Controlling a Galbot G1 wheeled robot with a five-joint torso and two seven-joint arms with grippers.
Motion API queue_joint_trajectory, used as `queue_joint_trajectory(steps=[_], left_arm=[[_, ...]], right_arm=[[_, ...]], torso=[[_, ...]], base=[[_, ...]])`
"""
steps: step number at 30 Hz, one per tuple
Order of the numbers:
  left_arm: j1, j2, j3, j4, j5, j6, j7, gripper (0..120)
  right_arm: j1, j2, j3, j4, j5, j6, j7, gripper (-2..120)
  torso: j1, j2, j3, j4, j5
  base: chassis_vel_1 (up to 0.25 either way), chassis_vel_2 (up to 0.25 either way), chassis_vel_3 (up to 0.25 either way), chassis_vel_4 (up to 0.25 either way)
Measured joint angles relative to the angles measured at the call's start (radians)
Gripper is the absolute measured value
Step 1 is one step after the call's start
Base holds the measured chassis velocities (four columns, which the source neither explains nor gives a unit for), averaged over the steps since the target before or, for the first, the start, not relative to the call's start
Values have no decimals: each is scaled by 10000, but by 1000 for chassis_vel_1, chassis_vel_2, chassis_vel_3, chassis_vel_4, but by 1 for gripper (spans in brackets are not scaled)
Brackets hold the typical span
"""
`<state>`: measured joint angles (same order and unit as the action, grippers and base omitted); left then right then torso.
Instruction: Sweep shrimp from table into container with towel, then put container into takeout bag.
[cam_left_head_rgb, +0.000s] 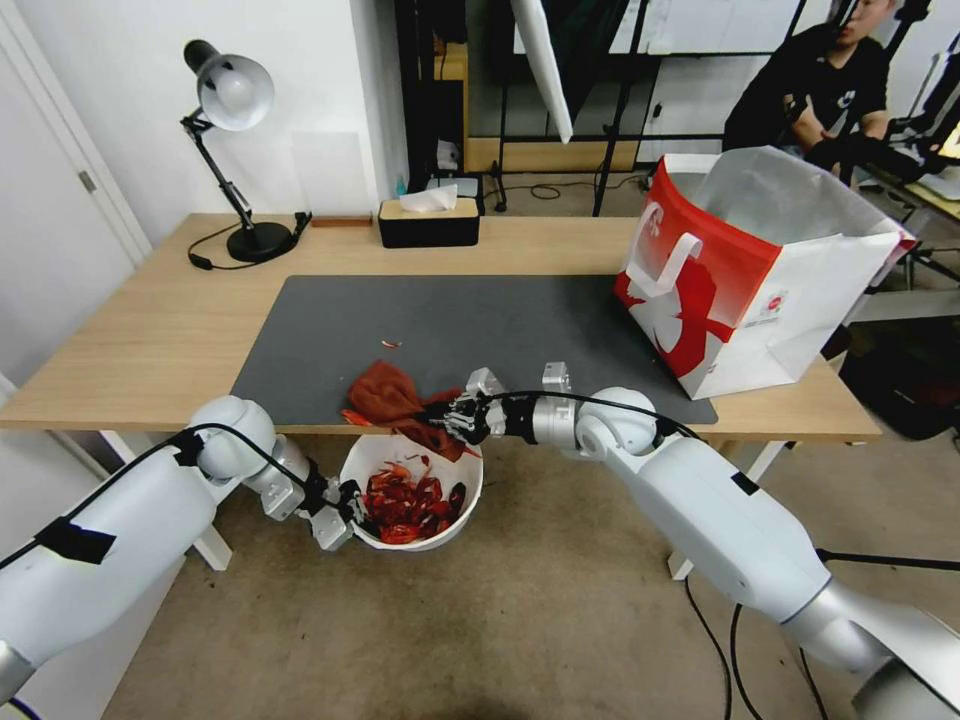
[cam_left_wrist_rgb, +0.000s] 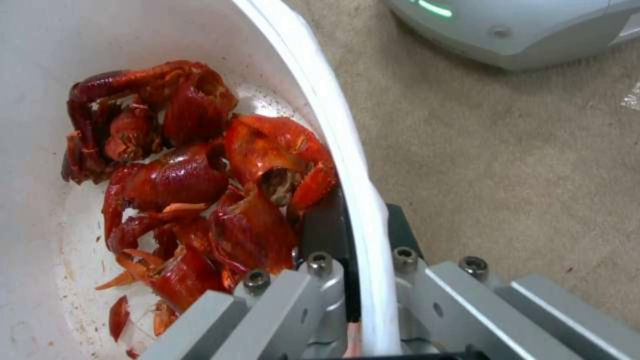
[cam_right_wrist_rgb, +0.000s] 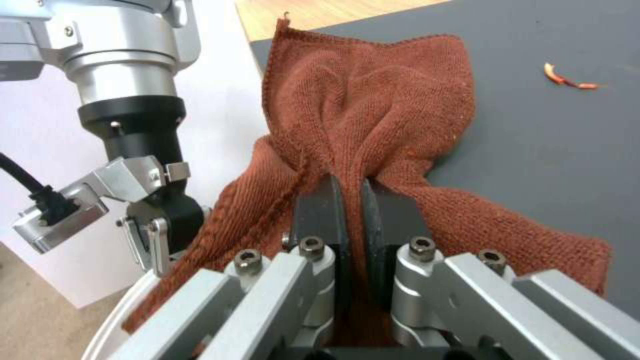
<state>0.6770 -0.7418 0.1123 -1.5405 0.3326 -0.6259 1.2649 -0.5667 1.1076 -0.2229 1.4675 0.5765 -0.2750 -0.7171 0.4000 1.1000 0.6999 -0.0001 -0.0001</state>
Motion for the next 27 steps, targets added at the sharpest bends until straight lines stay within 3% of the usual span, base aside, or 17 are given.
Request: queue_joint_trajectory(steps=[27], left_arm=[[-102, -17, 105, 85, -1, 46, -1, 0]], right_arm=[[-962, -314, 398, 1197, -93, -9, -89, 4]], torso=[[0, 0, 2, 1, 1]], base=[[0, 0, 0, 0]])
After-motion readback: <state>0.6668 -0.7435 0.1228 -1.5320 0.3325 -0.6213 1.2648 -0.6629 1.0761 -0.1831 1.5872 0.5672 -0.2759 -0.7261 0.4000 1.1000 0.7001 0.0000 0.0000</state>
